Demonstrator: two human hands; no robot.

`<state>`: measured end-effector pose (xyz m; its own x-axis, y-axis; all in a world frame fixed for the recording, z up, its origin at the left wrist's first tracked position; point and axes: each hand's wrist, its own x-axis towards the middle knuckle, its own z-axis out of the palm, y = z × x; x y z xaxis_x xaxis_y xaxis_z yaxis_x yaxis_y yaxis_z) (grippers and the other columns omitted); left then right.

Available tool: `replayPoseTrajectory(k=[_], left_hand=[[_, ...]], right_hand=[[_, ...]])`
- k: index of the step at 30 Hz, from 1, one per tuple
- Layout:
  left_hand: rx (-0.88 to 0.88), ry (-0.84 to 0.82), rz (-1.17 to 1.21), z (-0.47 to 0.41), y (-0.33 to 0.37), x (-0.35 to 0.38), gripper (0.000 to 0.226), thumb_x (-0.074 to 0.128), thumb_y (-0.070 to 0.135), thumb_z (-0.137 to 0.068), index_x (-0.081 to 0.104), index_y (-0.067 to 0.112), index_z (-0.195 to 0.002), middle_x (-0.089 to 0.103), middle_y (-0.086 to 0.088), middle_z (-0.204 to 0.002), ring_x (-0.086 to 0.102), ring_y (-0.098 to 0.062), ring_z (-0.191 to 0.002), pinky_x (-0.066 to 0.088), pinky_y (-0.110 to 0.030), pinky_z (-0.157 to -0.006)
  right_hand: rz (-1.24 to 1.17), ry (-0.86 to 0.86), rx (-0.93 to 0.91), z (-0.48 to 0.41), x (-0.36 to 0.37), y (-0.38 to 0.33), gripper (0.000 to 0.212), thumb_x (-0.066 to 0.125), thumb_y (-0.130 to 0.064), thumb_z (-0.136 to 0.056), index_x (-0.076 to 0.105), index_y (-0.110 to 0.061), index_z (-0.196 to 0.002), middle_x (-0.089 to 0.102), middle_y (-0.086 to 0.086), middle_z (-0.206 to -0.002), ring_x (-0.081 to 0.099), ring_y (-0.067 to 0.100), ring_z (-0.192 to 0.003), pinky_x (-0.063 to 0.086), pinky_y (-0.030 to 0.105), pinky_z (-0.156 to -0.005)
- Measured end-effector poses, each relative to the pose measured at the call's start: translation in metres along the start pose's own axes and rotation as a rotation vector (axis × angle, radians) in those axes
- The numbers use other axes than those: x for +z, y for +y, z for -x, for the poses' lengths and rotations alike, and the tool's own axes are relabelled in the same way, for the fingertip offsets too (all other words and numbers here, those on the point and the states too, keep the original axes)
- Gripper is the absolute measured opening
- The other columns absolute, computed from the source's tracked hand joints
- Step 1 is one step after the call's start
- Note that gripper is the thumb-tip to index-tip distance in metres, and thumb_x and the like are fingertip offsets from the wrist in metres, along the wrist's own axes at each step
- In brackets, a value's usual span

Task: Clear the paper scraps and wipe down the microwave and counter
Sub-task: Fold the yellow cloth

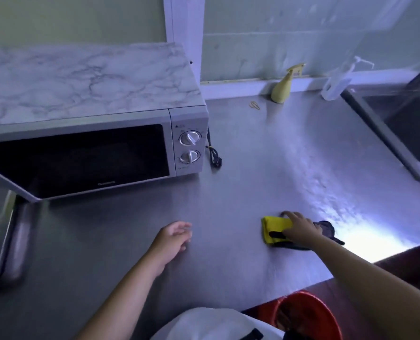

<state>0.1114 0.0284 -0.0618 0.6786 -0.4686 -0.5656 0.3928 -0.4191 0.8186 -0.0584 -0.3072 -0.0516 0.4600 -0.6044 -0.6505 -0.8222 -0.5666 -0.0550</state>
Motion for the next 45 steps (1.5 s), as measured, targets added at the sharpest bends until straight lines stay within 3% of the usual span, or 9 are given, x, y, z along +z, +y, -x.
replayPoseTrajectory(k=[8,13,18,21,24,28,35,39,45], left_hand=[[0.016,-0.160,-0.106,0.007,-0.012,0.006,0.017,0.061,0.011,-0.093,0.067,0.023,-0.104,0.068,-0.001,-0.095,0.063,-0.010,-0.079,0.050,-0.018,-0.064],[0.021,-0.228,-0.169,0.016,-0.018,0.005,0.018,0.061,0.013,-0.092,0.065,0.027,-0.101,0.067,0.000,-0.095,0.061,-0.009,-0.077,0.049,-0.021,-0.068],[0.033,-0.247,-0.193,0.023,-0.026,-0.005,0.016,0.061,0.013,-0.092,0.065,0.025,-0.101,0.066,0.000,-0.093,0.061,-0.009,-0.076,0.049,-0.020,-0.067],[0.028,-0.243,-0.186,0.027,-0.030,-0.013,0.016,0.062,0.014,-0.091,0.066,0.026,-0.101,0.067,0.000,-0.094,0.062,-0.010,-0.078,0.050,-0.021,-0.070],[0.025,-0.241,-0.180,0.031,-0.033,-0.021,0.017,0.062,0.015,-0.090,0.067,0.027,-0.100,0.068,-0.001,-0.094,0.062,-0.010,-0.077,0.051,-0.022,-0.070],[0.032,-0.217,-0.146,0.034,-0.034,-0.032,0.018,0.063,0.015,-0.089,0.068,0.028,-0.099,0.068,-0.001,-0.095,0.063,-0.010,-0.078,0.051,-0.022,-0.071],[0.118,-0.361,-0.046,0.049,-0.003,-0.015,0.025,0.072,0.022,-0.086,0.066,0.030,-0.108,0.067,0.002,-0.110,0.064,-0.007,-0.088,0.050,-0.015,-0.073],[0.268,-0.521,-0.058,0.057,0.024,0.017,0.067,0.084,0.039,-0.068,0.055,0.034,-0.128,0.062,0.010,-0.123,0.062,-0.006,-0.109,0.052,-0.021,-0.090],[0.480,-0.421,-0.149,0.058,0.039,0.023,0.035,0.080,0.039,-0.072,0.065,0.045,-0.104,0.071,0.012,-0.096,0.069,-0.008,-0.091,0.058,-0.036,-0.085]], right_hand=[[-0.122,0.032,0.052,0.047,0.046,-0.016,0.065,0.060,-0.056,-0.087,0.040,-0.035,-0.145,0.047,0.007,-0.139,0.051,0.033,-0.127,0.044,0.044,-0.102],[-0.450,0.048,0.035,0.081,0.081,-0.044,0.078,0.073,-0.057,-0.081,0.039,-0.028,-0.144,0.064,0.009,-0.107,0.064,0.030,-0.097,0.049,0.034,-0.076],[-0.238,0.339,0.076,0.098,0.106,-0.081,0.068,0.063,-0.065,-0.080,0.048,-0.020,-0.129,0.049,0.005,-0.122,0.056,0.032,-0.113,0.045,0.038,-0.080],[-0.252,0.314,0.091,0.091,0.109,-0.102,0.060,0.070,-0.053,-0.079,0.051,-0.014,-0.120,0.051,0.007,-0.119,0.053,0.032,-0.113,0.039,0.034,-0.078],[-0.353,0.282,0.156,0.080,0.103,-0.107,0.021,0.064,-0.023,-0.082,0.060,-0.010,-0.099,0.060,0.012,-0.104,0.061,0.034,-0.095,0.041,0.032,-0.069],[-0.853,0.243,0.168,0.078,0.092,-0.095,0.003,0.066,-0.001,-0.077,0.066,-0.004,-0.078,0.057,0.011,-0.070,0.058,0.029,-0.062,0.043,0.031,-0.059],[-1.315,0.093,-0.110,0.131,0.060,-0.095,0.017,0.069,0.004,-0.082,0.060,-0.010,-0.080,0.061,0.004,-0.076,0.066,0.015,-0.066,0.052,0.029,-0.058],[-1.393,0.028,-0.305,0.160,0.053,-0.122,0.013,0.067,0.008,-0.082,0.065,-0.001,-0.090,0.070,0.012,-0.084,0.072,0.026,-0.080,0.057,0.036,-0.069],[-1.550,-0.117,-0.418,0.180,0.044,-0.138,0.033,0.075,-0.008,-0.080,0.067,0.001,-0.110,0.071,0.017,-0.105,0.070,0.029,-0.098,0.058,0.037,-0.083]])
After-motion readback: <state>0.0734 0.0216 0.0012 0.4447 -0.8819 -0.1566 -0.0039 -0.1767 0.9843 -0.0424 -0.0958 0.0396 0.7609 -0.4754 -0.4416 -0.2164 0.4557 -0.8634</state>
